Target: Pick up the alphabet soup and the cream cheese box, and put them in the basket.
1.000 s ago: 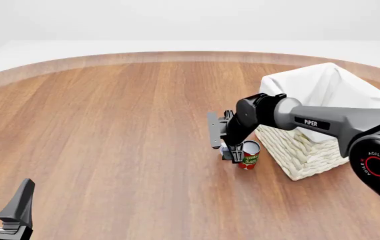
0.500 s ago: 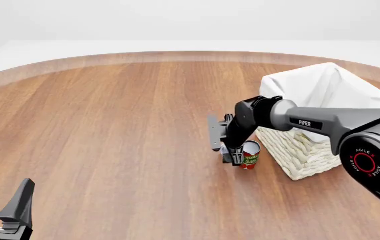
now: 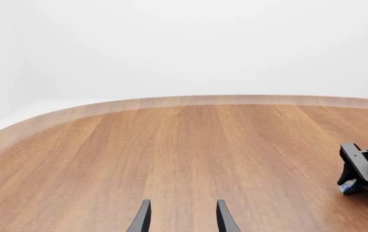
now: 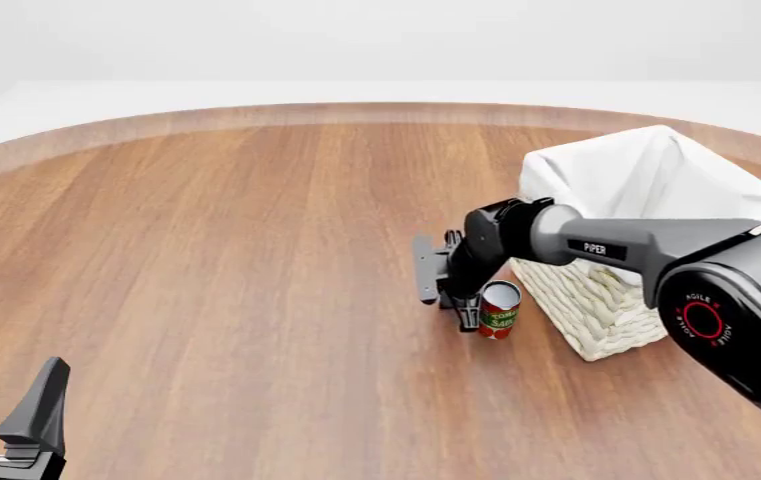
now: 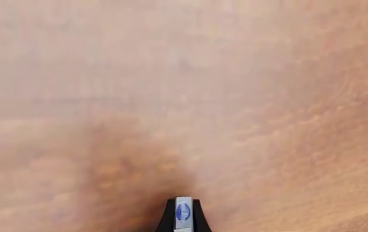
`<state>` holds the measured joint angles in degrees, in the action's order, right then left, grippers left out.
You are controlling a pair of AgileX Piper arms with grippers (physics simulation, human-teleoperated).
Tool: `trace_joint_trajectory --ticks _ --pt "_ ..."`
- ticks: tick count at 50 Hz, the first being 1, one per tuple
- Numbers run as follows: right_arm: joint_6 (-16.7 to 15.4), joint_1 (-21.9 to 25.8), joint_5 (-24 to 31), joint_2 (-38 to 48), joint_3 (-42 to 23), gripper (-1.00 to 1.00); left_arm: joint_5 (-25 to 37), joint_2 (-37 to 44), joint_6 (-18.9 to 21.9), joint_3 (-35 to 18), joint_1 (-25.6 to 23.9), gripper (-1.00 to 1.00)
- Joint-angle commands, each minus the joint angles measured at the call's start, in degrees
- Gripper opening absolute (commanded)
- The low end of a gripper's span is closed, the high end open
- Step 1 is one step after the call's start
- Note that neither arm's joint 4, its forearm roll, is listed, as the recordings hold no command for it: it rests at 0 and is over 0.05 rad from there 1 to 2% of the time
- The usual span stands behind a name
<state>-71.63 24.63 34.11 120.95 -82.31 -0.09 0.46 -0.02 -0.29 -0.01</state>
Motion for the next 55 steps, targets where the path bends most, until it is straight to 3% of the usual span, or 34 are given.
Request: trace_joint_trajectory --ticks 1,17,25,27,28,29,55 --pt "0.8 -0.1 -2.7 2.1 -0.7 -1.00 0.0 0.0 0.0 0.0 0.0 1.00" --pt "-0.6 -2.1 -9.7 3.5 -8.2 -1.00 0.0 0.0 0.0 0.0 0.0 1.00" --pt "0.7 -1.2 -9.2 4.7 -14.6 -1.00 -0.1 0.1 0.0 0.0 0.0 1.00" --pt "0.7 -1.1 -11.5 2.9 -11.6 -1.00 -0.1 0.1 0.0 0.0 0.0 1.00" --pt "1.1 -0.9 -18.7 -2.6 0.8 -1.00 -0.1 0.1 0.0 0.0 0.0 1.00" --pt "0.8 -0.9 -19.7 -3.4 1.9 -1.00 -0.1 0.1 0.0 0.0 0.0 1.00" --pt "1.2 0.1 -31.7 -5.6 6.9 -1.00 0.0 0.0 0.0 0.0 0.0 1.00"
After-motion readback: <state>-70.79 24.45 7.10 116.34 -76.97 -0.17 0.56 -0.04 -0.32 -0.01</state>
